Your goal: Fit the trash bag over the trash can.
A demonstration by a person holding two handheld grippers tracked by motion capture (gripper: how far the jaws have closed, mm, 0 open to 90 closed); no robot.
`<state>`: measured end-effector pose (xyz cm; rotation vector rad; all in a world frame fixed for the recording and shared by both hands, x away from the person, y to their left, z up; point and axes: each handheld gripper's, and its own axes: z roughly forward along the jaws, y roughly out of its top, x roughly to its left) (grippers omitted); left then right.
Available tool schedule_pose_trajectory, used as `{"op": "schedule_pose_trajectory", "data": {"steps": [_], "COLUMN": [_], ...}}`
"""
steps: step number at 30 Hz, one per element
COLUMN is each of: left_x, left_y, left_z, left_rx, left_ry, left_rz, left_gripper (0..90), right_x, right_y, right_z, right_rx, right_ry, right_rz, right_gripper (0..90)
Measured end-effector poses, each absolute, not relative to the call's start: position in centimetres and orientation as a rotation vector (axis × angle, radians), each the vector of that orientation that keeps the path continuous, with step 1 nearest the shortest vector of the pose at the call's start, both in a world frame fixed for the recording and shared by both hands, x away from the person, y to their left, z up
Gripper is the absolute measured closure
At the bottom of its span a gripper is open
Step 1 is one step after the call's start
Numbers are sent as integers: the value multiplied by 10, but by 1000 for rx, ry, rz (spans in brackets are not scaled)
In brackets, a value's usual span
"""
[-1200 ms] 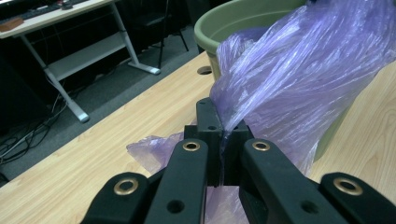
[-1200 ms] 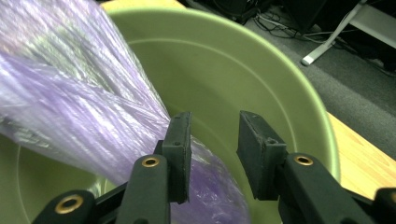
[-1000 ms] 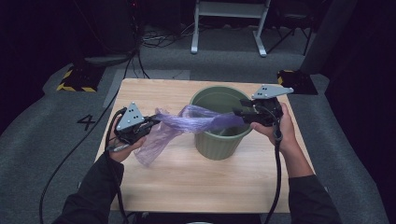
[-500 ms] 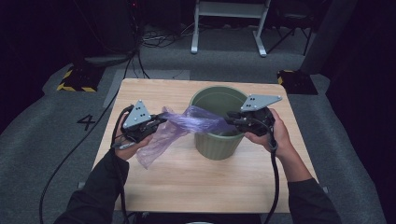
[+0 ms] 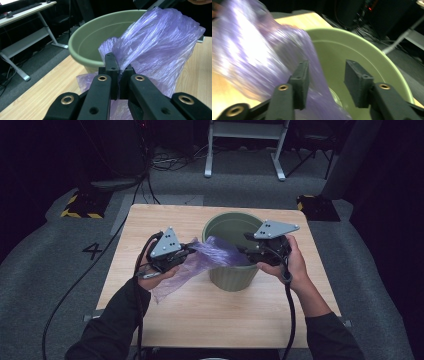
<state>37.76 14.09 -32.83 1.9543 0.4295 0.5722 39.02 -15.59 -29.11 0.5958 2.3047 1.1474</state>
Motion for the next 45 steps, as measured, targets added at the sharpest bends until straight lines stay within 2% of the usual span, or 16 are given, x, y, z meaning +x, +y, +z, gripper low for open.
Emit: {"op": "schedule_pose_trajectory", "data": {"steps": [6,13,16,25,26,27,28,29,30,31,32,33,38,40,42,45], "left_x": [379,380,382,389,390,390,390,390,390,391,391,390,389,385,382,376], "left_y": [128,122,122,119,118,117,116,116,116,117,117,118,120,123,126,134], "left_z": [-328,-330,-330,-331,-331,-331,-331,-331,-331,-331,-331,-331,-331,-329,-327,-326], "left_rx": [1978,1998,1998,2000,2002,2003,1998,1997,1996,1993,1991,1987,1995,2007,2023,2033], "left_ry": [404,400,413,434,433,428,430,429,430,431,429,432,423,425,431,428], "left_rz": [561,566,562,554,553,555,553,551,547,543,539,537,519,499,496,459], "left_gripper": [893,894,894,894,894,893,893,892,879,879,869,859,783,641,557,488], "right_x": [381,375,373,369,370,373,373,375,380,380,385,387,390,392,393,395], "right_y": [-148,-143,-147,-136,-132,-126,-126,-124,-123,-123,-123,-124,-125,-126,-128,-133], "right_z": [-285,-280,-275,-277,-279,-284,-284,-286,-289,-289,-292,-293,-298,-301,-302,-302], "right_rx": [482,405,412,358,359,375,375,383,403,403,429,433,449,472,489,512], "right_ry": [2351,2374,2365,2388,2398,2404,2404,2409,2418,2418,2414,2414,2408,2399,2390,2375], "right_rz": [1280,1354,1385,1374,1355,1277,1277,1262,1243,1243,1229,1231,1211,1196,1192,1185], "right_gripper": [405,427,373,332,372,512,512,576,708,708,809,839,881,884,884,884]}}
